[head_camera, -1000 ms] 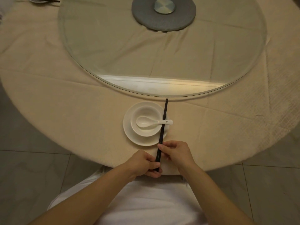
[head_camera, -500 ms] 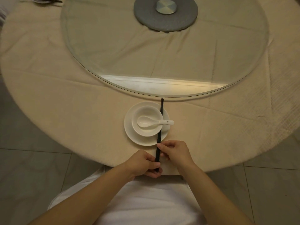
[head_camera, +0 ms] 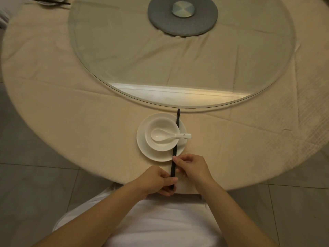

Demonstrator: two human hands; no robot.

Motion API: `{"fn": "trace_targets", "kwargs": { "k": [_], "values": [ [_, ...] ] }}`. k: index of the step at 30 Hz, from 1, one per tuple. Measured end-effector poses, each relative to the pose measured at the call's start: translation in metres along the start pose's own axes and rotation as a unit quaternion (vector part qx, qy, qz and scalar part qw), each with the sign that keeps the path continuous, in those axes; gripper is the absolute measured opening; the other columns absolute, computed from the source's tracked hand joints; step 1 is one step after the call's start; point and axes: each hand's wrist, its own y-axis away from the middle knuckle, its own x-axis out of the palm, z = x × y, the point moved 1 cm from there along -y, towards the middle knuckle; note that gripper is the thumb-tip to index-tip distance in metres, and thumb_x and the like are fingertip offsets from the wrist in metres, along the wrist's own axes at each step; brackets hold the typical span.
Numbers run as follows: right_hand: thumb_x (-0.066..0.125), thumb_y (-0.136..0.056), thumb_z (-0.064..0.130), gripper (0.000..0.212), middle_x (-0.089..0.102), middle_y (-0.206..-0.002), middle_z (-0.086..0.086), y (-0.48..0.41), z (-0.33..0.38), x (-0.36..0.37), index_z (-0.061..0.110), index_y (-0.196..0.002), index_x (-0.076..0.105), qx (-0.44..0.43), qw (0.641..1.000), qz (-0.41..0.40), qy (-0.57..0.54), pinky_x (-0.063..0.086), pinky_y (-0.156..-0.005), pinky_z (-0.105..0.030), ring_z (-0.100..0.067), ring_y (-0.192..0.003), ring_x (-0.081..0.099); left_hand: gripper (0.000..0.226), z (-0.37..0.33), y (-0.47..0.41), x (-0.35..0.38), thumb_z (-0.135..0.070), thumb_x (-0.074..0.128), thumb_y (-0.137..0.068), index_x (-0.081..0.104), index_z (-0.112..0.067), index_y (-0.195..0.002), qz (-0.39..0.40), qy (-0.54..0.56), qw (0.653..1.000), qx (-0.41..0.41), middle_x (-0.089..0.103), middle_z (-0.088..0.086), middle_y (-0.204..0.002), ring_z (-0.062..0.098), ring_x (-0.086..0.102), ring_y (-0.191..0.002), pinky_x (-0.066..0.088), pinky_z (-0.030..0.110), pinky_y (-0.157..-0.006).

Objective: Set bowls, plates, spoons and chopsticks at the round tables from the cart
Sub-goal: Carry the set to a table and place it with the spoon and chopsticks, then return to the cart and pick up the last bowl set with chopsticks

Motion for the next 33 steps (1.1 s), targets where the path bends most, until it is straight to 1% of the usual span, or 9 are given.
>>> {"fn": "trace_targets", "kwargs": {
  "k": [3, 5, 7, 9, 11, 18, 23, 27, 33],
  "values": [
    [0.070, -0.085, 0.055, 0.036, 0.076, -0.069, 0.005, 0.003, 0.002, -0.004, 0.020, -0.079, 0.075, -0.002, 0.997, -0.014, 0.079, 0.054, -0.059, -0.023, -0.007, -0.060, 0.070, 0.037, -0.004, 0.005, -0.013, -0.036, 0.072, -0.090, 0.078, 0.001, -0.090, -0.045, -0.088, 0.995, 0.005, 0.078, 0.013, -0.083, 0.021, 0.076, -0.076, 0.062, 0.031, -0.073],
    [0.061, -0.090, 0.054, 0.038, 0.074, -0.068, 0.005, 0.006, 0.010, -0.012, 0.020, -0.078, 0.072, -0.008, 0.981, -0.025, 0.195, 0.057, -0.070, -0.031, -0.009, -0.064, 0.070, 0.043, -0.013, 0.015, -0.030, -0.043, 0.065, -0.093, 0.077, -0.002, -0.085, -0.091, -0.230, 0.969, 0.015, 0.078, 0.009, -0.079, 0.021, 0.075, -0.075, 0.062, 0.033, -0.078],
    [0.057, -0.091, 0.053, 0.034, 0.070, -0.077, 0.007, 0.008, 0.025, -0.025, 0.022, -0.084, 0.068, -0.028, 0.929, -0.006, 0.368, 0.054, -0.069, -0.033, -0.013, -0.072, 0.066, 0.044, -0.027, 0.028, -0.047, -0.046, 0.058, -0.095, 0.075, -0.006, -0.090, -0.116, -0.349, 0.929, 0.028, 0.078, 0.004, -0.083, 0.019, 0.074, -0.075, 0.060, 0.035, -0.080],
    [0.053, -0.092, 0.056, 0.034, 0.065, -0.088, 0.005, 0.012, 0.050, -0.039, 0.024, -0.094, 0.064, -0.054, 0.849, -0.002, 0.526, 0.048, -0.065, -0.032, -0.016, -0.079, 0.062, 0.041, -0.047, 0.046, -0.065, -0.050, 0.055, -0.095, 0.074, -0.014, -0.098, -0.152, -0.431, 0.888, 0.049, 0.076, 0.001, -0.090, 0.018, 0.072, -0.080, 0.058, 0.036, -0.078],
    [0.051, -0.093, 0.057, 0.037, 0.064, -0.096, 0.001, 0.018, 0.085, -0.050, 0.023, -0.102, 0.062, -0.083, 0.801, -0.027, 0.592, 0.048, -0.066, -0.033, -0.019, -0.084, 0.061, 0.040, -0.070, 0.069, -0.082, -0.054, 0.054, -0.094, 0.075, -0.021, -0.103, -0.207, -0.487, 0.845, 0.070, 0.075, -0.002, -0.099, 0.016, 0.069, -0.086, 0.056, 0.034, -0.078],
    [0.051, -0.091, 0.059, 0.057, 0.056, -0.132, -0.007, 0.070, 0.237, -0.041, 0.020, -0.132, 0.052, -0.233, 0.725, -0.105, 0.640, 0.041, -0.092, -0.041, -0.030, -0.118, 0.053, 0.052, -0.164, 0.159, -0.128, -0.063, 0.051, -0.088, 0.064, -0.027, -0.125, -0.365, -0.498, 0.774, 0.140, 0.065, -0.001, -0.129, 0.023, 0.061, -0.115, 0.050, 0.034, -0.090],
    [0.050, -0.089, 0.065, 0.079, 0.025, -0.162, -0.012, 0.120, 0.332, 0.002, 0.021, -0.152, 0.031, -0.353, 0.702, -0.136, 0.604, 0.029, -0.112, -0.048, -0.033, -0.145, 0.028, 0.059, -0.208, 0.242, -0.164, -0.066, 0.049, -0.089, 0.054, -0.030, -0.135, -0.461, -0.456, 0.733, 0.207, 0.055, -0.003, -0.139, 0.020, 0.054, -0.124, 0.045, 0.035, -0.097],
    [0.049, -0.089, 0.067, 0.087, 0.012, -0.168, -0.009, 0.154, 0.385, 0.072, 0.022, -0.157, 0.018, -0.442, 0.681, -0.107, 0.574, 0.021, -0.119, -0.050, -0.032, -0.151, 0.017, 0.065, -0.204, 0.316, -0.201, -0.068, 0.044, -0.089, 0.047, -0.032, -0.142, -0.561, -0.418, 0.673, 0.241, 0.051, -0.006, -0.144, 0.019, 0.052, -0.127, 0.044, 0.039, -0.099],
    [0.049, -0.088, 0.070, 0.088, 0.010, -0.169, -0.007, 0.215, 0.444, 0.222, 0.027, -0.158, 0.017, -0.563, 0.622, -0.057, 0.541, 0.016, -0.121, -0.049, -0.031, -0.153, 0.012, 0.076, -0.144, 0.436, -0.277, -0.072, 0.045, -0.087, 0.032, -0.033, -0.151, -0.660, -0.378, 0.626, 0.172, 0.043, -0.005, -0.151, 0.019, 0.046, -0.132, 0.040, 0.043, -0.104]
  ]
}}
